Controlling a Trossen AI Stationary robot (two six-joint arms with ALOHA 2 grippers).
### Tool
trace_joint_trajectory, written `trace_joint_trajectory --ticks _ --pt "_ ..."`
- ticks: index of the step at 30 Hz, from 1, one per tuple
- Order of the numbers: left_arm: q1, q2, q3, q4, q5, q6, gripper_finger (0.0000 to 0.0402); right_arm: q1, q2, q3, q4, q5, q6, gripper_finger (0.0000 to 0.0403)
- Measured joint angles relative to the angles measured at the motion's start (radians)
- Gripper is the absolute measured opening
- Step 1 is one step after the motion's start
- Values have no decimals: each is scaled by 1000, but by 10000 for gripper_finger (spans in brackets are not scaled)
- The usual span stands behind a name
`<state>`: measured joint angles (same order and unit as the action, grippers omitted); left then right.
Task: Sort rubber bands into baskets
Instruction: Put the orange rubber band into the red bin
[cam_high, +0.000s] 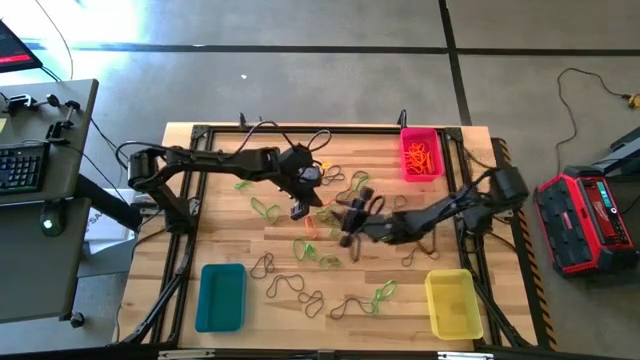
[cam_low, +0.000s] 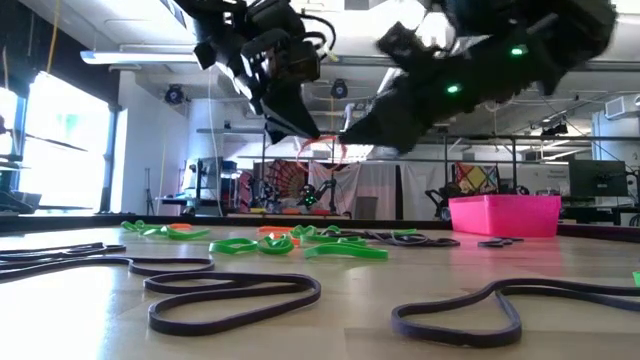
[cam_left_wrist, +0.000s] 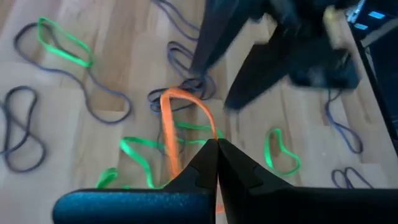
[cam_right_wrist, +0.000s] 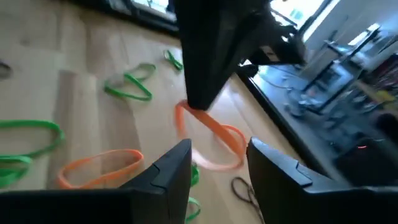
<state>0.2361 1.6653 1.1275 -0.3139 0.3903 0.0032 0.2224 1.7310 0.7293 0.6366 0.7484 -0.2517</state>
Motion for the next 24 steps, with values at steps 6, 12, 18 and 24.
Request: trace_joint_trajectory --ticks 6,12,18,24 --pt "-22 1 0 1 0 1 0 8 102 157 -200 205 -54 137" --pt "-30 1 0 0 -4 7 0 8 115 225 -293 213 -45 54" --pt "-39 1 0 6 -35 76 17 14 100 229 -314 204 -13 11" --pt "-67 1 0 32 -204 128 69 22 68 229 -428 204 81 2"
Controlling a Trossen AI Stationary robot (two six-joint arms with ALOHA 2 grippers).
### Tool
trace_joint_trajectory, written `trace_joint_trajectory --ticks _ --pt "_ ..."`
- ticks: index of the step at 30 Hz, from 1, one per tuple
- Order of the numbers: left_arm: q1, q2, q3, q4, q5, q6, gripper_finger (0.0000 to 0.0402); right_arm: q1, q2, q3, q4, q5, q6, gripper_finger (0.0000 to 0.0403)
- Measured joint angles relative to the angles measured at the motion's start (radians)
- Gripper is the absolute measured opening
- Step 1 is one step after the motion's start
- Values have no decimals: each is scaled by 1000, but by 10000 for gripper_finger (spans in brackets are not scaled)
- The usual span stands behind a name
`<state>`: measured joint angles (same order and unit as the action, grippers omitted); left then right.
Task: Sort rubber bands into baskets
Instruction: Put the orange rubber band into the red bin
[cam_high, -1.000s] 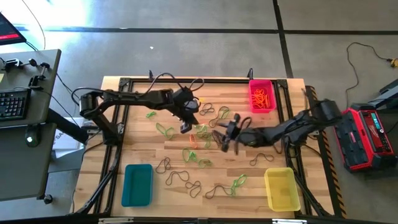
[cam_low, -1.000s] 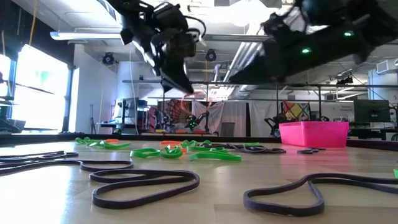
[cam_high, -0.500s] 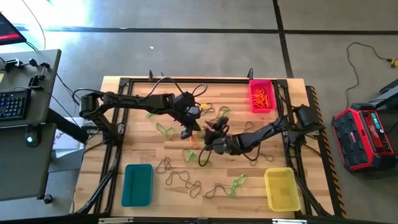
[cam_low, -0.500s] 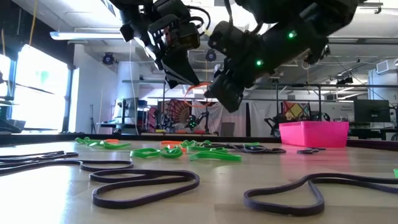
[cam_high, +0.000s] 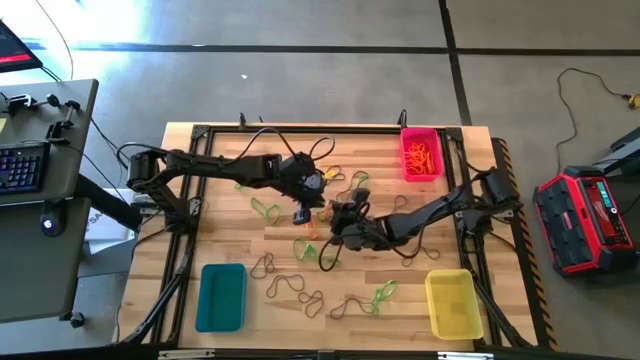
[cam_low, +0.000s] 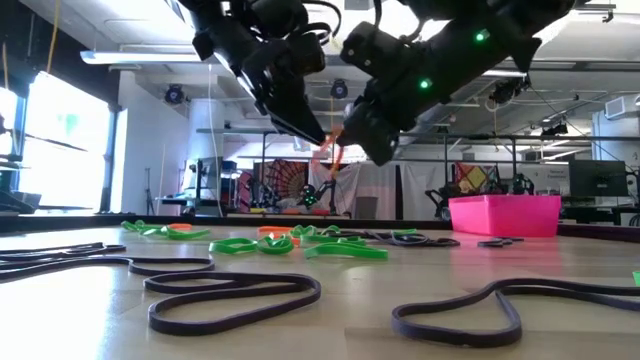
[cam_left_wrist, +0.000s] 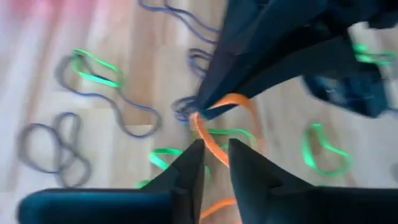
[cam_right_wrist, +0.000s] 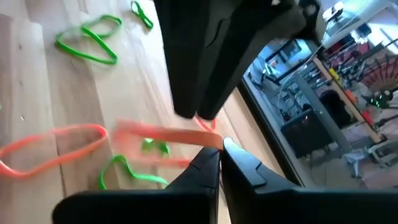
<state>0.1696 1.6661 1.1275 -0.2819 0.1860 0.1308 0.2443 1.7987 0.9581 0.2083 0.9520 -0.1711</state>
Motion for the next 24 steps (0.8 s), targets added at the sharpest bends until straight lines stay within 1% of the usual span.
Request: trace_joint_trajectory --ticks 3,7,10,13,15,20,22,24 --pt "-9 0 0 18 -46 5 95 -1 -31 0 -105 9 69 1" --pt "-10 0 0 39 -47 5 121 -13 -95 0 -306 15 195 1" --pt "-10 0 0 60 -47 5 134 -25 -164 0 -516 43 325 1" --pt "-10 0 -1 82 -47 5 141 -45 -246 0 -756 52 491 0" --pt "-10 0 -21 145 -47 15 142 -63 -301 0 -927 55 610 0" --pt "-10 1 -127 387 -42 21 143 -126 -423 -4 -1342 55 911 0" --pt "-10 1 -164 463 -41 21 143 -155 -468 -17 -1446 58 995 0" --pt "-10 1 -192 500 -41 20 143 -186 -512 -44 -1488 58 1043 0"
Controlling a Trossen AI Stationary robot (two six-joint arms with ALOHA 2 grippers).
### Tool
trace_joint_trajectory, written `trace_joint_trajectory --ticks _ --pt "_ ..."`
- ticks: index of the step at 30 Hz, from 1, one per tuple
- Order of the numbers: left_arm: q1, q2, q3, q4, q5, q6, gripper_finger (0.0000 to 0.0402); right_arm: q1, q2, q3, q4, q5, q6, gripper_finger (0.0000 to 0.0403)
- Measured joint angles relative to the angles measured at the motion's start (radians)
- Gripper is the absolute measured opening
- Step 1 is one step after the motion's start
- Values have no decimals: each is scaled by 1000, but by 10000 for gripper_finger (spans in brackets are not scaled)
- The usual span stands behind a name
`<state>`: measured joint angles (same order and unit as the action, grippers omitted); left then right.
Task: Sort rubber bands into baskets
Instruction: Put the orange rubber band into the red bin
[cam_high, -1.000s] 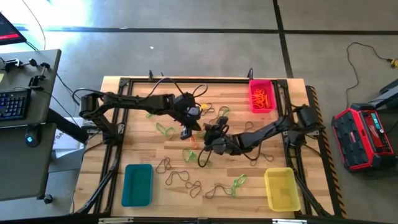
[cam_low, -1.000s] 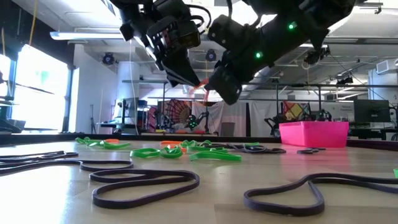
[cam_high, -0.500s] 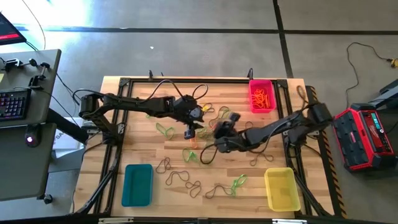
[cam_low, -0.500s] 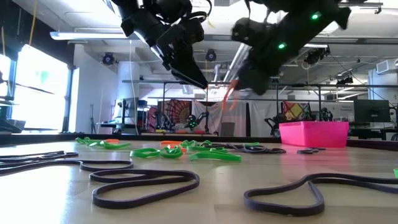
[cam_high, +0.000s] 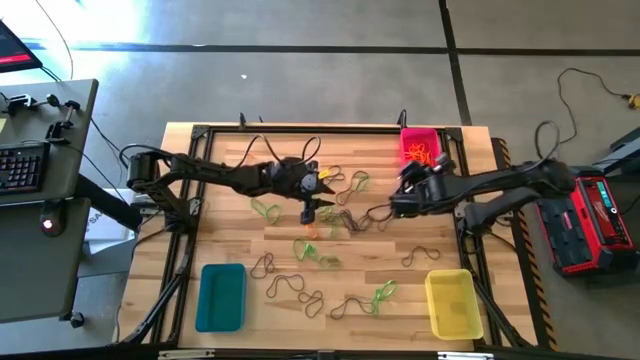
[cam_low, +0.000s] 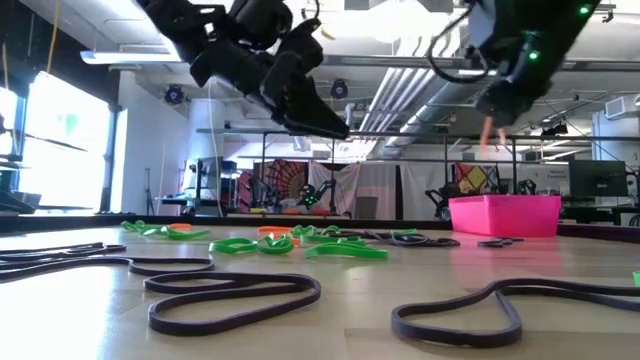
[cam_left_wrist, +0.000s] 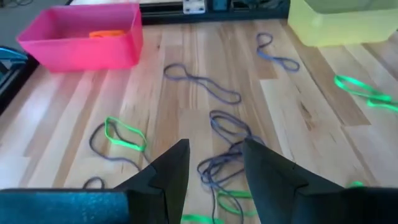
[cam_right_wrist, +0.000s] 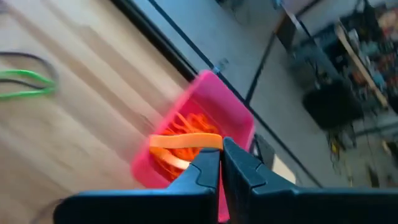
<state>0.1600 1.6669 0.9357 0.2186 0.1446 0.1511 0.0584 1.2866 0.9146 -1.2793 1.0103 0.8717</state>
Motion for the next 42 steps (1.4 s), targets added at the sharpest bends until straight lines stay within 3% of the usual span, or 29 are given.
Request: trace_joint_trajectory --ticks 9,18,26,34,42 --pt "4 0 -24 -5 -24 13 143 -188 -183 -217 72 -28 64 0" --pt "6 0 -24 -8 -54 17 143 -385 -214 -183 130 -18 21 0" --pt "40 0 -23 -21 -70 8 143 -537 -214 -249 217 -59 -7 0" --pt "76 0 -23 -32 -72 8 142 -624 -214 -338 505 -113 -195 0" --pt "76 0 -23 -59 -69 9 142 -695 -214 -404 806 -243 -358 0"
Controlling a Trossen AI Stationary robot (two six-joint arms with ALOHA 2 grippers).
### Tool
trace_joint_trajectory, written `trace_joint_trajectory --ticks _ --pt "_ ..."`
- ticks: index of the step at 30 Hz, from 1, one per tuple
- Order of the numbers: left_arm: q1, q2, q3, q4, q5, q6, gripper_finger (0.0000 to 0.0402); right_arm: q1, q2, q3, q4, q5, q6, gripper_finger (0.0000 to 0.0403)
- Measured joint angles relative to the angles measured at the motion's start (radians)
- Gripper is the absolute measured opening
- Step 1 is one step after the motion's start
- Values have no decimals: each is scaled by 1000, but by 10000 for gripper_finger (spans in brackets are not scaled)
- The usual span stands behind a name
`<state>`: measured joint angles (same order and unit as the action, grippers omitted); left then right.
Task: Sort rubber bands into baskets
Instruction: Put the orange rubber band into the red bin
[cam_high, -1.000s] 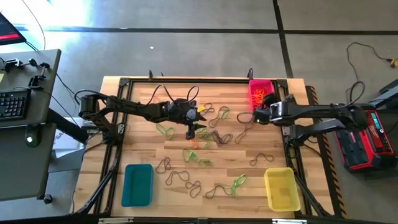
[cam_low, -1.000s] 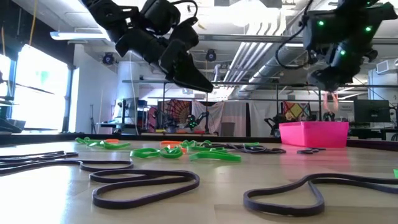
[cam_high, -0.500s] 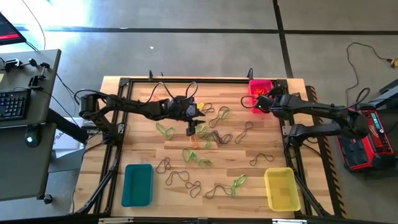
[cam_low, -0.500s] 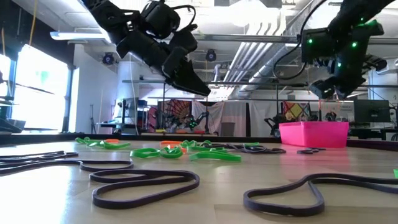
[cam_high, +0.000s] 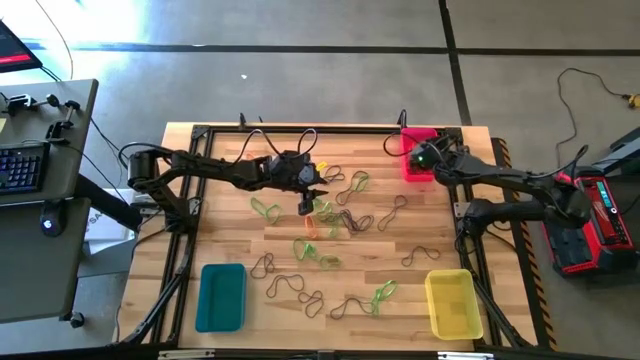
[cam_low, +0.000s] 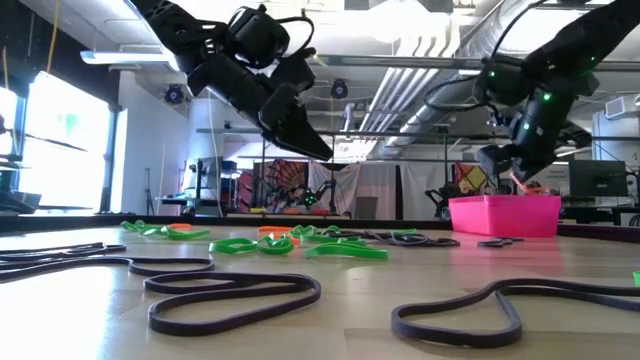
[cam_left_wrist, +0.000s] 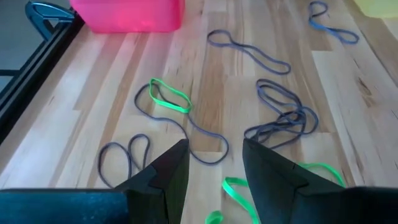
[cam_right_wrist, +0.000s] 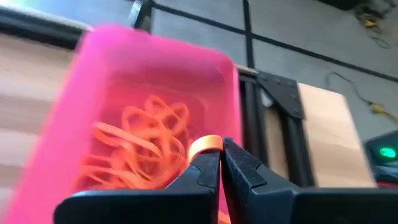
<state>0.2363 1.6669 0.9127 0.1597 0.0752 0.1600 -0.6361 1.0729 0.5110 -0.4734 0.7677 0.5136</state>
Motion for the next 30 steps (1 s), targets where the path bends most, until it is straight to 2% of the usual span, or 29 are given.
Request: trace_joint_trajectory --ticks 4,10,14,18,24,27,30 --pt "0 0 0 -6 0 0 142 3 0 0 71 -16 -43 0" --pt "0 0 0 -6 0 0 142 -2 1 -1 74 -29 -51 0" --pt "0 0 0 -6 0 0 142 -22 1 -2 68 -86 -42 10" --pt "0 0 0 -11 0 -39 142 -35 1 -2 68 -139 -43 49" --pt "0 -1 0 -37 -41 -67 142 -34 1 -2 68 -145 12 140" --pt "0 -10 27 -128 -62 -28 142 -34 1 -2 68 -155 57 173" --pt "0 -33 81 -251 -84 -6 142 -34 0 -2 61 -166 22 186"
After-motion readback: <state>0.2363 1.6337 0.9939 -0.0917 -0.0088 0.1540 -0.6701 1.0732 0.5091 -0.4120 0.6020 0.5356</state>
